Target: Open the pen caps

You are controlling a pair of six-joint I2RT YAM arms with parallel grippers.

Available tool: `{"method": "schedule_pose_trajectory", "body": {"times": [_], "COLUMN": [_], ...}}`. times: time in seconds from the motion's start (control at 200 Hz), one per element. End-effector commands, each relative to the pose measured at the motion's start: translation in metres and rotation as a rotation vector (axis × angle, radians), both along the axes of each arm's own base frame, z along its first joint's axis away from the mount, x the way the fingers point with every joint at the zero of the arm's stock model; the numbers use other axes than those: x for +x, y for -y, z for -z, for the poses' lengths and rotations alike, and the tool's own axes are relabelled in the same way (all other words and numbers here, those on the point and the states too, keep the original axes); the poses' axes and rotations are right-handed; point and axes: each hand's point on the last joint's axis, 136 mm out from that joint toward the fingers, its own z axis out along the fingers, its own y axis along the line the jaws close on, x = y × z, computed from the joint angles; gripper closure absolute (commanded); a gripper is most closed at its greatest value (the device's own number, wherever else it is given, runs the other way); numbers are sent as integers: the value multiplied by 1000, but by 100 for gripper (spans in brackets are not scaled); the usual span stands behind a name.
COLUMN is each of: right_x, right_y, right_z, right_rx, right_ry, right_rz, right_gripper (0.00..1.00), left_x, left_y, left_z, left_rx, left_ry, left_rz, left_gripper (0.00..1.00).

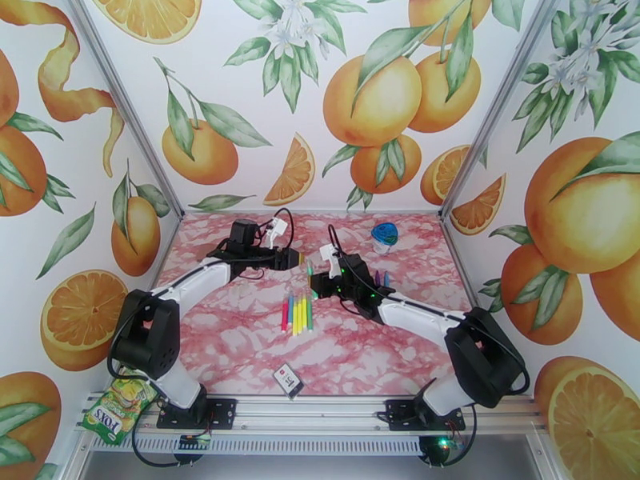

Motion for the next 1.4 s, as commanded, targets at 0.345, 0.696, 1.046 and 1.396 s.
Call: {"method": "schedule_pose_trajectory", "body": {"times": [0.345, 0.696, 1.046, 1.396], "right_x": [-3, -4, -3, 3], "right_y": [-17, -18, -15, -22], "right_z": [-29, -29, -26, -16], "right_rx": [59, 60, 43, 28], "right_ry": [83, 88, 88, 60], "right_rz": [-69, -72, -62, -73], "right_gripper": [95, 94, 83, 65], "left_x": [-2, -4, -2, -4], "left_y": [23, 26, 29, 33], "left_z": [-11, -6, -6, -17], "left_rx": [-30, -28, -28, -60], "left_ry": [19, -8, -16, -15], "left_rz": [83, 97, 103, 125], "left_gripper": [46, 60, 90, 98]}}
